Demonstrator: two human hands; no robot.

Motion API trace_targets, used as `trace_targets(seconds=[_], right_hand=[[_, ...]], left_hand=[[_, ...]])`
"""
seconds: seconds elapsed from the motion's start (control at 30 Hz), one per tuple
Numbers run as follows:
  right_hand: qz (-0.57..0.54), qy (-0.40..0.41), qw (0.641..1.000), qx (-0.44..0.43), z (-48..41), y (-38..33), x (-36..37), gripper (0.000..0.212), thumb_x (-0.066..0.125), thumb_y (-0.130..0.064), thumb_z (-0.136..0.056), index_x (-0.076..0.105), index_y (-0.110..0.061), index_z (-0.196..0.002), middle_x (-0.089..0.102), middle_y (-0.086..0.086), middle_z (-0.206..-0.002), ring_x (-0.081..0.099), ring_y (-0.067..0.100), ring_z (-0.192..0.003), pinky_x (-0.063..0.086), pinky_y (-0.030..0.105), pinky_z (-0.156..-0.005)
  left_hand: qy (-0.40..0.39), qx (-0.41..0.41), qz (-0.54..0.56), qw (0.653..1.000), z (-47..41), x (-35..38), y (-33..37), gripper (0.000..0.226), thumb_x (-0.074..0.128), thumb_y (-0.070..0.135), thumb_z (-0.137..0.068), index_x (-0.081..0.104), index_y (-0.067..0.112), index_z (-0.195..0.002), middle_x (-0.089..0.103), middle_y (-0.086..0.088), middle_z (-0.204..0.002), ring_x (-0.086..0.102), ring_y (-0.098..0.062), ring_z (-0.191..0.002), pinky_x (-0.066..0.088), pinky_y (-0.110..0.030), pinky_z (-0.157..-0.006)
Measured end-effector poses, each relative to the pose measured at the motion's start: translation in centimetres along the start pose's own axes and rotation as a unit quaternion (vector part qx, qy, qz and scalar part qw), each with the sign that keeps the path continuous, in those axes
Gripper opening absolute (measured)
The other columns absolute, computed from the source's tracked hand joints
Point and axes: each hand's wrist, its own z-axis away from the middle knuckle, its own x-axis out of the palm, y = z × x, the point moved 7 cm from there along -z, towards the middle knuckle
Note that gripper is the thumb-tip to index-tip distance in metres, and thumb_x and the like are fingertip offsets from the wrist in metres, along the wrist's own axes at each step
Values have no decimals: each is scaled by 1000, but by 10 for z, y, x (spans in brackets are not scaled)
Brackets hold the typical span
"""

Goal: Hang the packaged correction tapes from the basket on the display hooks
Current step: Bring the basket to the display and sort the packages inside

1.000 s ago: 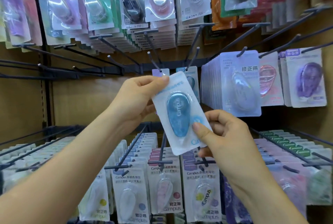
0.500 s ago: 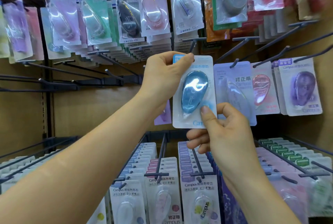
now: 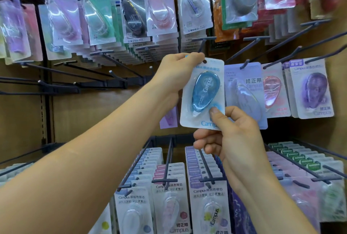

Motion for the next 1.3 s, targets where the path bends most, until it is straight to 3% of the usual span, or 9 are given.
trace_targets(seconds=[0.2,0.3,0.43,0.67,0.73,0.83,0.87,0.97,1.3], right_hand=[[30,19,998,-47,3,-11,7,17,48,-17,-103,53,-6,-90,66,12,-54,59,20,-40,41,21,-35],[48,23,997,-55,4,-13,8,16,48,-16,-103,53,-5,-92,65,12,-52,59,19,-38,41,21,-35],[58,39,997,-35,0,-8,2,16,48,-15,-102,51,-4,-92,64,11,-51,57,19,-37,42,22,-34],[139,37,990,-14,-12,-4,1,13,47,-19,-103,54,-14,-93,67,13,-57,61,18,-42,48,24,-39],[281,30,958,-46,-13,-4,-2,8,45,-25,-102,51,-23,-99,69,11,-66,67,20,-55,56,34,-53],[554,-20,821,-138,0,-4,-1,16,42,-37,-100,44,-34,-116,69,-3,-85,65,20,-78,51,39,-74],[573,-40,805,-151,5,-4,0,15,42,-37,-100,46,-35,-114,67,-5,-83,62,17,-77,48,37,-72],[596,-79,785,-151,10,0,0,15,43,-38,-100,56,-30,-98,61,-7,-73,54,12,-69,43,32,-66],[625,-144,755,-136,5,5,-10,18,36,-42,-102,50,-32,-100,55,-9,-91,52,12,-88,47,35,-78]], left_hand=[[3,-13,8,1000,-1,-6,-5,20,63,23,-96,68,10,-82,71,-11,-80,66,-24,-68,57,-33,-69],[-4,-42,29,999,-1,-7,-14,16,64,23,-96,69,8,-94,72,-15,-92,69,-28,-81,58,-42,-79],[-44,-74,3,996,13,-8,-20,22,60,22,-96,65,10,-114,73,-13,-107,71,-22,-87,59,-33,-70],[-67,-22,-27,997,41,-28,-31,54,75,11,-84,53,27,-130,77,-6,-91,75,-23,-76,58,-30,-57],[-41,4,-55,998,31,-34,-33,67,76,8,-83,47,38,-136,77,-5,-88,75,-22,-77,61,-38,-61],[-22,31,-151,988,9,-36,-43,68,77,14,-84,48,41,-139,76,-5,-87,75,-19,-82,61,-48,-74],[-17,30,-188,982,-1,-35,-51,65,77,17,-84,49,40,-139,75,-4,-86,74,-18,-82,62,-46,-74],[3,27,-283,959,-29,-29,-73,55,75,23,-86,51,37,-133,66,2,-87,68,-14,-81,57,-29,-65],[19,-2,-388,921,-89,-5,-120,33,67,23,-92,41,28,-112,61,-11,-119,64,-30,-102,58,-43,-84]])
